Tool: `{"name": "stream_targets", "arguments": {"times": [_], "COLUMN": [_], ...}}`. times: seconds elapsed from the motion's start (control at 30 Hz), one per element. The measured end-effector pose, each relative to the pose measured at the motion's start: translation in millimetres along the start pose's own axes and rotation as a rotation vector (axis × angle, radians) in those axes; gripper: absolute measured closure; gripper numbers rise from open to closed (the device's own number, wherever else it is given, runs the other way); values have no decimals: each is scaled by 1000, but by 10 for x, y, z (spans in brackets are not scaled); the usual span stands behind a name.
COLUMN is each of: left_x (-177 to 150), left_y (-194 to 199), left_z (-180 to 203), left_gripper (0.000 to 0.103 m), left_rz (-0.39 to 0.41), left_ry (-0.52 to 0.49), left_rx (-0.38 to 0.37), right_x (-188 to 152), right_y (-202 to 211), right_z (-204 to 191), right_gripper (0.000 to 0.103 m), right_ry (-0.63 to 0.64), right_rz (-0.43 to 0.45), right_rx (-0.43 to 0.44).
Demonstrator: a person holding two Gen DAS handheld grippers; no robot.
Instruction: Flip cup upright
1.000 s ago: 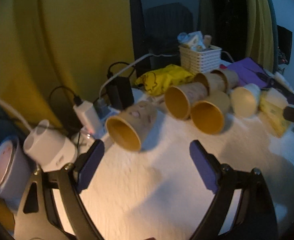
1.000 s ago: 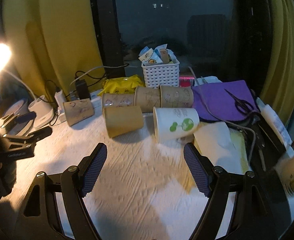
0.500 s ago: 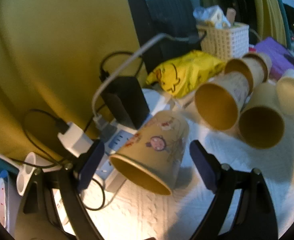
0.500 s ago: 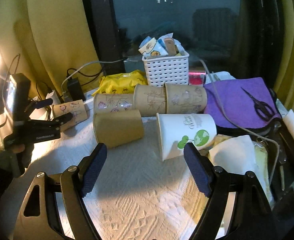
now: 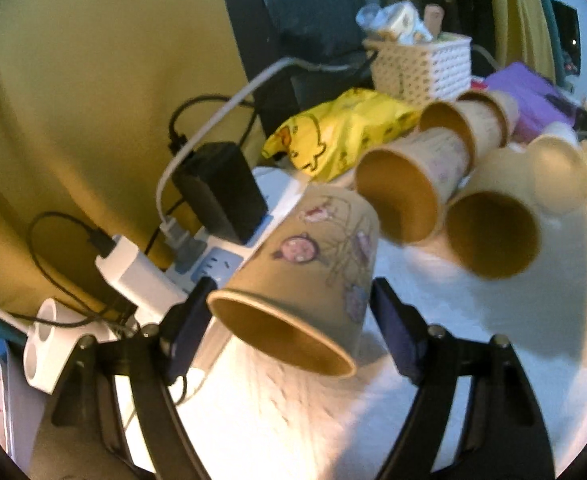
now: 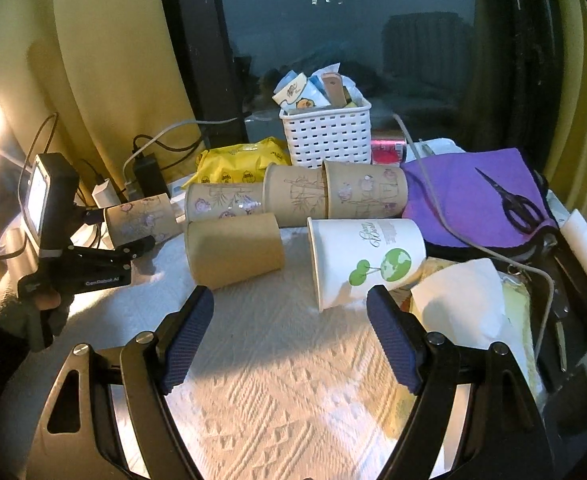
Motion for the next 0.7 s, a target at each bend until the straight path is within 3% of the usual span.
{"name": "stream_targets", "arguments": {"times": [0.27, 0.43, 0.7], "left_x": [-114, -371, -864], "left_y": [913, 1521, 2100], "left_z": [151, 361, 698], "left_gripper": [24, 24, 24], "left_rz": [71, 92, 73], "left_ry": [20, 29, 39], "left_rx": [-79, -150, -248], "right_x": [-152, -348, -777], "right_y": [374, 652, 1101], "right_z": [-121, -245, -477], "right_gripper": [21, 21, 21], "right_ry": [2, 1, -8], "right_rz": [13, 11, -2], "right_rx": [-19, -23, -29]}}
Point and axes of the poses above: each gripper's, at about its wrist camera, not at the fingertips, and y roughly against the way its jaws point, z to its right, x to its top, the point moved 4 cm from there along -y, roughly the way its jaws point, and after that the axes turned 5 degrees about x, right-handed, at the moved point
